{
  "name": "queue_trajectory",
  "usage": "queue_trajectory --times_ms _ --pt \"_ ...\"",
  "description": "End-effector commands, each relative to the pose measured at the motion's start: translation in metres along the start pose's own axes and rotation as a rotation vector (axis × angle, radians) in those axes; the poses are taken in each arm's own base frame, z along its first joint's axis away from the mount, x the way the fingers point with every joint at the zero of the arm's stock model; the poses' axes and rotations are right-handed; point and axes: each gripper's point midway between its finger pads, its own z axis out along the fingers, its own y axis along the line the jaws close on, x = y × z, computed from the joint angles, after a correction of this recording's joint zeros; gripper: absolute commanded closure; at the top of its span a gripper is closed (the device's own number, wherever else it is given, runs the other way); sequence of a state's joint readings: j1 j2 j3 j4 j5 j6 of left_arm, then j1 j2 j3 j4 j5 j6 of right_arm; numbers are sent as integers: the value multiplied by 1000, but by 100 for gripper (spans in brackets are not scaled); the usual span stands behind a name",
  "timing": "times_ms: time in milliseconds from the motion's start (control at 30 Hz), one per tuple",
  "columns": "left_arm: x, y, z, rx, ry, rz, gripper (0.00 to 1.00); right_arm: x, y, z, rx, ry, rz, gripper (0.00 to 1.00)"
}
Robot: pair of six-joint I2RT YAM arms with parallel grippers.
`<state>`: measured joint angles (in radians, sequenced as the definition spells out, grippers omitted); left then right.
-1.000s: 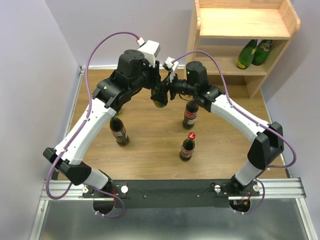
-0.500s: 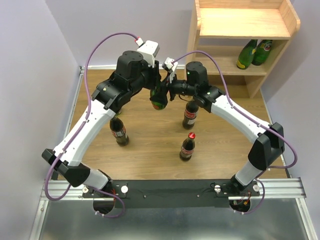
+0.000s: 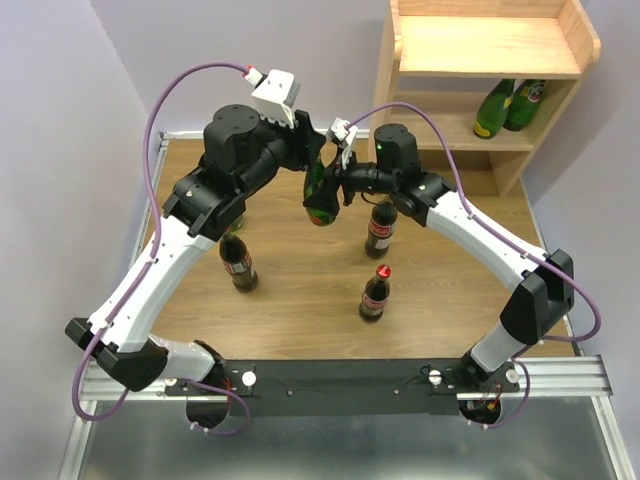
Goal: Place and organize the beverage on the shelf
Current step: Pick up the drink from the center of the board.
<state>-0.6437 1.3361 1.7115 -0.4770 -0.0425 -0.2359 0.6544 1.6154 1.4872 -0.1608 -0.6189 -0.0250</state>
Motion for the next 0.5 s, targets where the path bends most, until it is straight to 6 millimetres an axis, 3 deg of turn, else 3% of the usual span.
queue_trajectory --times_ms 0,233,300,333,367,467 --pt "-8 -10 -4 46 -34 -5 46 -49 23 -16 -53 -128 -74 99" --pt "-23 1 -19 -10 -99 19 37 -62 16 -29 -30 -153 -86 99" --pt "-37 2 -32 -18 -157 29 37 -69 15 -37 -20 -167 -95 99" --pt "-35 4 -34 -22 -162 39 35 -71 10 -41 -4 -172 -95 99" --pt "-47 3 -46 -16 -215 44 34 -73 8 -44 0 -175 -96 99" --pt "-56 6 -63 -26 -279 57 25 -79 4 -54 14 -189 -104 99"
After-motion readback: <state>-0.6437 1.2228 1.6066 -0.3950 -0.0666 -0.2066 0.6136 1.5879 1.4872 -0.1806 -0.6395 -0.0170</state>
